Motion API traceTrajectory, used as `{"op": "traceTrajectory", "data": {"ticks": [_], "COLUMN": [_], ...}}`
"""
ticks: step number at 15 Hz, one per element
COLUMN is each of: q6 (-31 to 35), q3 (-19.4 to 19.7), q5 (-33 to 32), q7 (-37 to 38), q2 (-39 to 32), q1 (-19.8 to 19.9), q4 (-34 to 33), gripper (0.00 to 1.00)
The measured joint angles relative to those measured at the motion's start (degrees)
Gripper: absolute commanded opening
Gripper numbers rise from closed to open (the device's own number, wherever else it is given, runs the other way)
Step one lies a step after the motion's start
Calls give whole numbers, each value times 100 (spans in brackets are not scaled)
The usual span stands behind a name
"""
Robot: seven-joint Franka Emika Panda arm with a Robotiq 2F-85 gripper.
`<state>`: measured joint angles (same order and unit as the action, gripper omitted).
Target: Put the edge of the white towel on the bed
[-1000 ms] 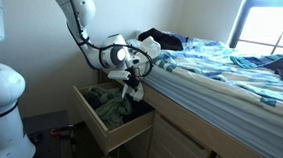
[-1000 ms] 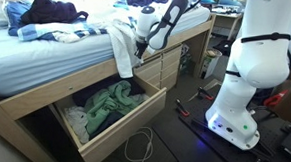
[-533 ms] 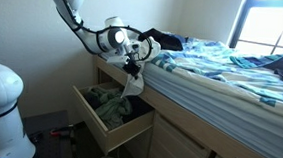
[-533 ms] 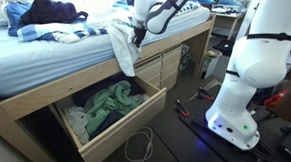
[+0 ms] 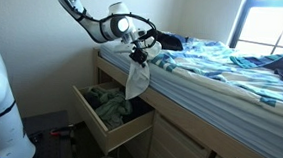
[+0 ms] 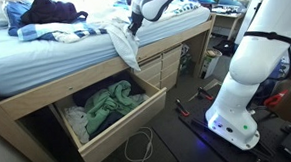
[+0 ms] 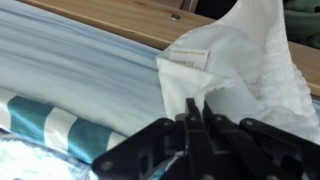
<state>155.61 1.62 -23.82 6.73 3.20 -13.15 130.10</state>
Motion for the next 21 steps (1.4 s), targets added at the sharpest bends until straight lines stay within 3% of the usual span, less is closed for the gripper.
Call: {"op": "traceTrajectory", "data": {"ticks": [7,18,21], "q6": [3,181,181], "q3": [-406,-499,-499], "q5": [-13,-550,-594], "q7": [14,380,380], "q2": [43,212,98], "q1": [432,508,508], "q4": [-416,-915,-1007], "gripper": [3,1,5]}}
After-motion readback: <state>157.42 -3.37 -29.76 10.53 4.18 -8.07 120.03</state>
